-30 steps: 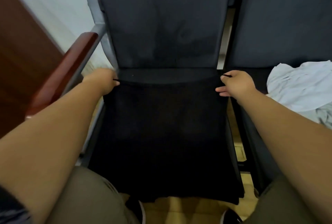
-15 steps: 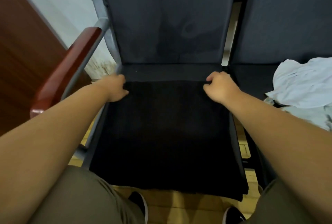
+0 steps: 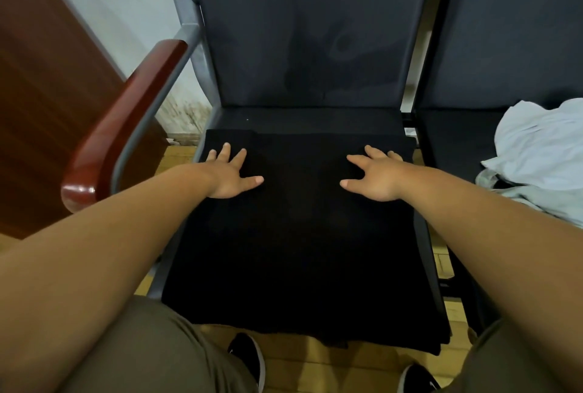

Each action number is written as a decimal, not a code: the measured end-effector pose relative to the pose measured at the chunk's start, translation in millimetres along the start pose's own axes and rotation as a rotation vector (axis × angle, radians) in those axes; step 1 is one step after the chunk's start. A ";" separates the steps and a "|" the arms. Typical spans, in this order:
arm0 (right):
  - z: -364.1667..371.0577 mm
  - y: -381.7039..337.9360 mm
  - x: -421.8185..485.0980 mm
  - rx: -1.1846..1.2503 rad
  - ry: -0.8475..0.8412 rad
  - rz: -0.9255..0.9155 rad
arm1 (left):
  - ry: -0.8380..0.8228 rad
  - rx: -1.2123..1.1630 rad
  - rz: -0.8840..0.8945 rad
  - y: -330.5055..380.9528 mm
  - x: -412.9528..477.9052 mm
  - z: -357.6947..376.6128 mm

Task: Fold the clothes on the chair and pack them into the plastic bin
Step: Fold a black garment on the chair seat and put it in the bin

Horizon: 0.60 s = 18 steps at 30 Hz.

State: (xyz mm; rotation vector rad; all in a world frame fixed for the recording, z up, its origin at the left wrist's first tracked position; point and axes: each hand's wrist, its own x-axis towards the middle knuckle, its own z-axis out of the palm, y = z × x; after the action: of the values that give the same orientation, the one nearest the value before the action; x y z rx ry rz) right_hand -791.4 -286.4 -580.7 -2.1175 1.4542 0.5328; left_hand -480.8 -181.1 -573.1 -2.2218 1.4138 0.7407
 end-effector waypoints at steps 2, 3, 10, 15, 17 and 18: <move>-1.8 1.9 4.1 0.008 0.022 -0.006 | 0.026 0.006 0.011 -1.2 9.4 -3.0; -3.3 1.8 6.1 0.014 0.035 -0.011 | 0.038 0.010 0.015 -2.6 14.5 -4.8; -12.1 2.4 26.3 0.039 0.123 -0.008 | 0.119 0.006 0.023 -4.7 43.2 -19.8; -12.7 0.2 40.6 0.076 0.190 -0.004 | 0.132 -0.051 0.017 -4.2 54.6 -27.4; -13.2 -0.5 43.0 0.083 0.204 0.000 | 0.150 -0.026 -0.004 -2.9 53.6 -28.3; -13.6 -1.2 43.3 0.082 0.209 0.001 | 0.169 -0.005 -0.016 -1.9 51.8 -27.9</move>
State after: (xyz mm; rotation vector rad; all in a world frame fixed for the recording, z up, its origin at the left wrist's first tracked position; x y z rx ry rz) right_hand -774.7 -326.2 -594.8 -2.1590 1.5605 0.2527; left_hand -455.0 -232.9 -583.7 -2.3439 1.4704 0.5621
